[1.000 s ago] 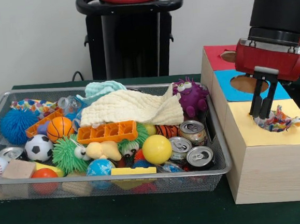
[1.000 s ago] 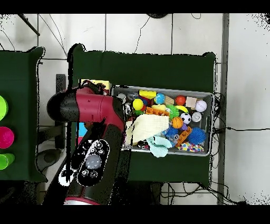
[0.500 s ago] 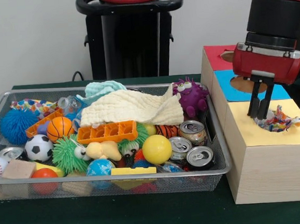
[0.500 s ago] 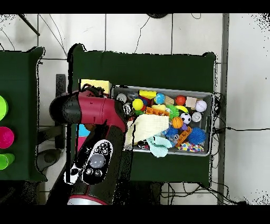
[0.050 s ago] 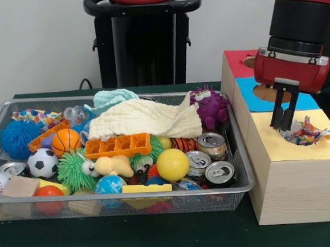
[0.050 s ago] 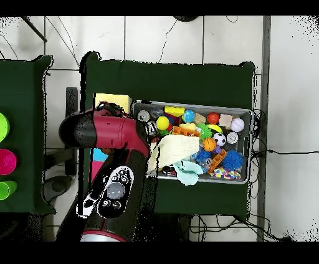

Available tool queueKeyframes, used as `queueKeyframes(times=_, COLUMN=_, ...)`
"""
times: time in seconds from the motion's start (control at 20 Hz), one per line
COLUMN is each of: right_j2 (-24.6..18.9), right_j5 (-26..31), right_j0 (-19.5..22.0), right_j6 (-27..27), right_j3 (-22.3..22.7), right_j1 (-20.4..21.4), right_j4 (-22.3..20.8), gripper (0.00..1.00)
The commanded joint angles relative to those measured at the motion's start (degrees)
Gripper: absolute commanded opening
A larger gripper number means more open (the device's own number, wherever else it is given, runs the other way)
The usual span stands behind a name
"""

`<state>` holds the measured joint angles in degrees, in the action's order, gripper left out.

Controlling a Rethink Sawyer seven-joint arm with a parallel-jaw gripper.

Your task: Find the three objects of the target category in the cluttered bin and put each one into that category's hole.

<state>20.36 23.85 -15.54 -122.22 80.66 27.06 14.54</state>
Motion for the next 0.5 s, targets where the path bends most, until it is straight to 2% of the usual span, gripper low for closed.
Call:
queueKeyframes(times=0.05, right_j2=-7.0, right_j5=2.7, right_j0=0.8, right_j6=-8.5, right_j3=6.7, right_j1=2.3, right_j4=1.8, gripper=0.0)
queueKeyframes(times=0.5, right_j2=-5.1, right_j5=5.3, right_j0=-1.2, right_j6=-10.6, right_j3=4.5, right_j1=2.7, right_j4=2.3, gripper=0.0)
